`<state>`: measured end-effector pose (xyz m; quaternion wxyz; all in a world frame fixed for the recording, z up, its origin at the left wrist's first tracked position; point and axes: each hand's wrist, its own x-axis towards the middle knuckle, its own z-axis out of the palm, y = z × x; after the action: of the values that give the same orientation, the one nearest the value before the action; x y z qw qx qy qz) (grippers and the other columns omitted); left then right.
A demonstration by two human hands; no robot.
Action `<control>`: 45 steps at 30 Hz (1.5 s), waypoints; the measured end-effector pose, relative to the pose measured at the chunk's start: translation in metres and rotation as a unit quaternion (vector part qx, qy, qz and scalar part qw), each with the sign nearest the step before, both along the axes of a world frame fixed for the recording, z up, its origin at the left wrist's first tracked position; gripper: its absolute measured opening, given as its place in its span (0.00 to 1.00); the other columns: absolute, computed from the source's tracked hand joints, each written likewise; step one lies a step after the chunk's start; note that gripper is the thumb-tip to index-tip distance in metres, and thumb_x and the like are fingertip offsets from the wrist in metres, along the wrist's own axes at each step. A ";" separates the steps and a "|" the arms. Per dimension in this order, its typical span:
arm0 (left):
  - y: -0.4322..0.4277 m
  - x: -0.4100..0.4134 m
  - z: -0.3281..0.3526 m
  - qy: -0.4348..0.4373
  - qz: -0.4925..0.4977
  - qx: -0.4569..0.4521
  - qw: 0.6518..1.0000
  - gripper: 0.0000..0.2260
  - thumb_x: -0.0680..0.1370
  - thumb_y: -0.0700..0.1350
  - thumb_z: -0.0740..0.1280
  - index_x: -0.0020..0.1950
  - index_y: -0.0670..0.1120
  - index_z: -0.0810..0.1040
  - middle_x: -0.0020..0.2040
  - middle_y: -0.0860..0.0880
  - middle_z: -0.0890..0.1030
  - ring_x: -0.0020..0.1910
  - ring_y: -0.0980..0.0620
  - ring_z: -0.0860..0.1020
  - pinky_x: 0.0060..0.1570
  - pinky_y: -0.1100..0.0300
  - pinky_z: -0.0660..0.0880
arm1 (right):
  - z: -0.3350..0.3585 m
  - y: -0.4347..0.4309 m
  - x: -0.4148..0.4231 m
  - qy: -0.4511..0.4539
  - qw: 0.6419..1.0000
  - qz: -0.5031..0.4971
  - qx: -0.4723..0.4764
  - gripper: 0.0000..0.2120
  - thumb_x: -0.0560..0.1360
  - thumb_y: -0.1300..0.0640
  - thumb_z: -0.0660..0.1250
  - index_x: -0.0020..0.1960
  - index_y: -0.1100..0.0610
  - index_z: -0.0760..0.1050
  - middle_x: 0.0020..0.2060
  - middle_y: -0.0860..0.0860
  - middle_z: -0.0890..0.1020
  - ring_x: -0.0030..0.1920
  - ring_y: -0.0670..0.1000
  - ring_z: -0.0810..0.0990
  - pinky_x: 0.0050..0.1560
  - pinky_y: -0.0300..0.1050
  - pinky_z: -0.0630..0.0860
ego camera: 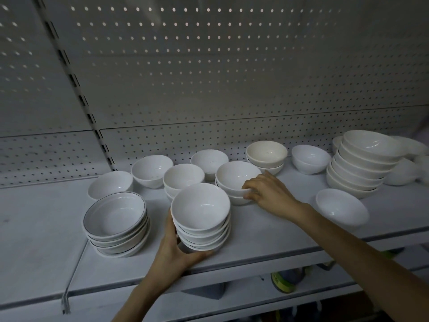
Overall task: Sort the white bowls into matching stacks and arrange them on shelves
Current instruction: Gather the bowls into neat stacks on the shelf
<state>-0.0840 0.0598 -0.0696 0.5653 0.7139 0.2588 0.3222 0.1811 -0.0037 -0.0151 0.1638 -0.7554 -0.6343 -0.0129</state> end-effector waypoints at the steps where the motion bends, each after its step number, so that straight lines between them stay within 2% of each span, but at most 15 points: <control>1: 0.000 0.000 -0.001 -0.001 -0.001 0.001 1.000 0.50 0.56 0.57 0.80 0.71 0.62 0.55 0.65 0.68 0.69 0.65 0.64 0.71 0.62 0.65 0.72 | 0.000 0.000 0.000 -0.005 1.000 0.000 -0.013 0.10 0.73 0.50 0.68 0.52 0.53 0.78 0.45 0.50 0.82 0.53 0.53 0.73 0.62 0.44 0.62; 3: 0.001 0.000 -0.001 -0.003 -0.003 0.002 1.000 0.51 0.56 0.59 0.80 0.72 0.61 0.55 0.66 0.67 0.69 0.65 0.63 0.71 0.60 0.67 0.72 | 0.001 0.002 -0.004 -0.045 0.998 -0.010 -0.037 0.13 0.72 0.47 0.69 0.52 0.53 0.77 0.44 0.51 0.81 0.52 0.53 0.75 0.67 0.45 0.55; 5: 0.001 0.000 -0.002 -0.005 0.000 0.001 1.000 0.52 0.55 0.60 0.80 0.72 0.59 0.56 0.65 0.67 0.70 0.65 0.63 0.71 0.59 0.70 0.71 | 0.002 0.003 -0.009 -0.077 0.996 -0.015 -0.041 0.12 0.72 0.48 0.69 0.42 0.56 0.74 0.37 0.52 0.77 0.45 0.55 0.73 0.68 0.47 0.56; 9: 0.003 0.001 -0.005 -0.009 -0.003 -0.009 1.000 0.54 0.54 0.61 0.81 0.73 0.57 0.56 0.64 0.66 0.71 0.64 0.62 0.72 0.58 0.69 0.72 | 0.011 -0.001 -0.014 -0.087 0.995 -0.023 -0.052 0.14 0.72 0.51 0.68 0.38 0.57 0.66 0.38 0.54 0.76 0.51 0.56 0.70 0.44 0.39 0.54; 10: 0.004 0.001 -0.006 -0.010 -0.003 -0.009 1.000 0.54 0.53 0.61 0.81 0.73 0.56 0.56 0.64 0.67 0.72 0.64 0.63 0.72 0.57 0.70 0.72 | 0.011 -0.002 -0.014 -0.083 0.995 -0.024 -0.054 0.14 0.72 0.52 0.68 0.38 0.57 0.65 0.37 0.53 0.75 0.51 0.56 0.69 0.44 0.40 0.54; 12: 0.006 0.001 -0.008 -0.009 -0.004 -0.007 1.000 0.56 0.53 0.61 0.81 0.74 0.55 0.56 0.64 0.67 0.71 0.64 0.63 0.72 0.58 0.70 0.72 | 0.009 -0.004 -0.010 -0.074 0.995 -0.028 -0.064 0.14 0.71 0.53 0.69 0.36 0.56 0.64 0.35 0.52 0.72 0.45 0.55 0.67 0.56 0.44 0.62; 15: 0.009 0.001 -0.012 -0.005 -0.002 -0.002 1.000 0.57 0.52 0.61 0.81 0.75 0.55 0.56 0.66 0.64 0.71 0.65 0.62 0.72 0.58 0.71 0.71 | 0.008 -0.015 -0.006 -0.079 0.994 -0.033 -0.068 0.12 0.70 0.55 0.69 0.36 0.55 0.66 0.35 0.52 0.73 0.44 0.56 0.72 0.67 0.46 0.60; 20: 0.014 0.007 -0.018 -0.001 0.003 0.010 1.000 0.57 0.51 0.61 0.81 0.74 0.56 0.57 0.66 0.64 0.71 0.65 0.62 0.72 0.58 0.70 0.72 | 0.007 -0.043 -0.001 -0.075 0.993 -0.055 -0.074 0.08 0.70 0.56 0.70 0.41 0.53 0.70 0.38 0.49 0.72 0.49 0.52 0.72 0.67 0.46 0.57; 26: 0.018 0.010 -0.020 -0.006 0.001 0.018 1.000 0.57 0.49 0.63 0.81 0.74 0.56 0.58 0.66 0.65 0.71 0.64 0.64 0.72 0.62 0.57 0.71 | 0.001 -0.063 0.007 -0.039 0.993 -0.069 -0.086 0.06 0.72 0.55 0.69 0.45 0.55 0.75 0.40 0.49 0.75 0.52 0.50 0.75 0.74 0.50 0.42; 33: 0.019 0.008 -0.019 -0.014 -0.011 0.017 1.000 0.56 0.50 0.62 0.81 0.74 0.54 0.60 0.64 0.69 0.71 0.62 0.67 0.73 0.58 0.70 0.72 | 0.010 -0.063 0.001 -0.002 0.992 -0.055 -0.116 0.08 0.74 0.51 0.68 0.47 0.55 0.76 0.46 0.50 0.81 0.55 0.51 0.76 0.72 0.57 0.39; 37: 0.019 0.007 -0.018 -0.010 -0.009 0.016 1.000 0.54 0.54 0.59 0.81 0.74 0.52 0.60 0.65 0.65 0.72 0.64 0.63 0.73 0.62 0.64 0.71 | 0.024 -0.056 0.002 0.038 0.990 -0.034 -0.130 0.15 0.70 0.40 0.68 0.50 0.48 0.79 0.50 0.42 0.82 0.54 0.45 0.76 0.72 0.53 0.42; 39: 0.018 0.007 -0.017 -0.011 -0.007 0.017 1.000 0.52 0.55 0.57 0.81 0.74 0.52 0.60 0.65 0.66 0.72 0.64 0.64 0.72 0.61 0.68 0.71 | 0.032 -0.049 0.003 0.060 0.991 -0.040 -0.111 0.16 0.70 0.37 0.67 0.51 0.46 0.79 0.51 0.40 0.81 0.55 0.43 0.76 0.72 0.50 0.44; 41: 0.016 0.008 -0.015 -0.014 -0.005 0.021 1.000 0.50 0.57 0.53 0.82 0.74 0.52 0.60 0.65 0.67 0.72 0.64 0.65 0.72 0.59 0.73 0.70 | 0.038 -0.035 0.005 0.091 0.993 -0.036 -0.062 0.15 0.70 0.37 0.65 0.48 0.45 0.80 0.50 0.39 0.81 0.54 0.43 0.76 0.72 0.49 0.56; 43: 0.016 0.009 -0.015 -0.018 0.000 0.023 1.000 0.49 0.58 0.50 0.82 0.73 0.51 0.60 0.65 0.66 0.72 0.64 0.64 0.72 0.58 0.73 0.69 | 0.041 -0.017 0.006 0.103 0.994 -0.016 -0.015 0.12 0.72 0.39 0.64 0.48 0.45 0.80 0.49 0.39 0.81 0.53 0.44 0.76 0.63 0.50 0.69; 45: 0.015 0.009 -0.014 -0.017 0.005 0.022 1.000 0.48 0.57 0.52 0.82 0.72 0.53 0.61 0.65 0.66 0.72 0.64 0.65 0.72 0.59 0.73 0.69 | 0.043 0.004 0.005 0.108 0.994 0.003 -0.009 0.10 0.75 0.45 0.64 0.52 0.47 0.79 0.52 0.42 0.81 0.55 0.45 0.76 0.60 0.47 0.71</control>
<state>-0.0746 0.0751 -0.0836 0.5519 0.7194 0.2458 0.3427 0.1866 -0.0002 0.0281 0.2249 -0.7519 -0.6152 0.0749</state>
